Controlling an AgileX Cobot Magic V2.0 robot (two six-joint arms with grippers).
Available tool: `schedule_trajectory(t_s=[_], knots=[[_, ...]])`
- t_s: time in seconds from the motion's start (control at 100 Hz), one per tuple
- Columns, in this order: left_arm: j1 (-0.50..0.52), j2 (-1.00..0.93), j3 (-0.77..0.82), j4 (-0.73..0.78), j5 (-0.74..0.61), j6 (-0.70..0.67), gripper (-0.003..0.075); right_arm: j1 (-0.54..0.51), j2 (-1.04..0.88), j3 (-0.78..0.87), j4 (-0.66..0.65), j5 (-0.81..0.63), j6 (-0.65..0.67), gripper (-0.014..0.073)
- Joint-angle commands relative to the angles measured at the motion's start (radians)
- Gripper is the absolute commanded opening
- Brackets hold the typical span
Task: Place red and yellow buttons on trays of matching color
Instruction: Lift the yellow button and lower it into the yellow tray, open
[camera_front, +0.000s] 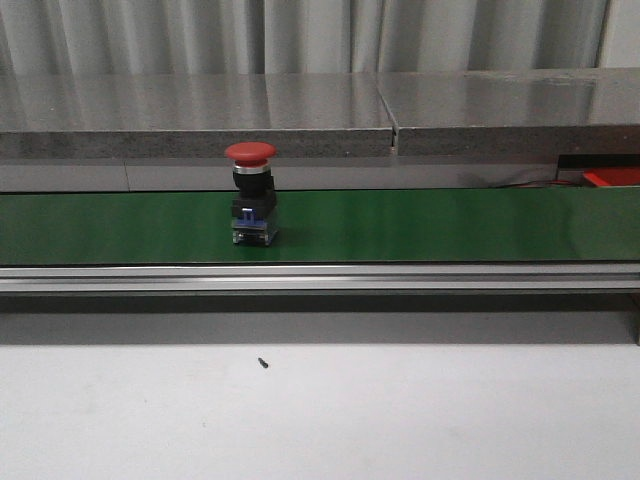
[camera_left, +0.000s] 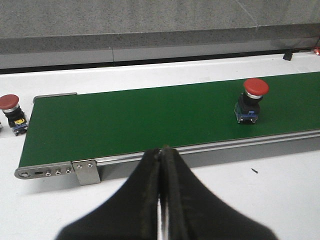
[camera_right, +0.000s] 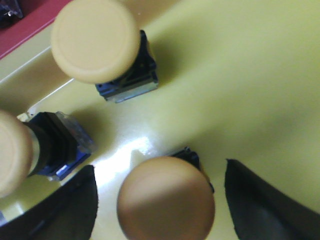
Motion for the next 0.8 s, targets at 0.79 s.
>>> schedule_trajectory(t_s=[0.79], knots=[[-0.007,0.008,-0.025,-0.016,-0.069,-0.002,-0.0019,0.315,-0.316,-0.08,-0.094,0.131,-0.002,0.0524]])
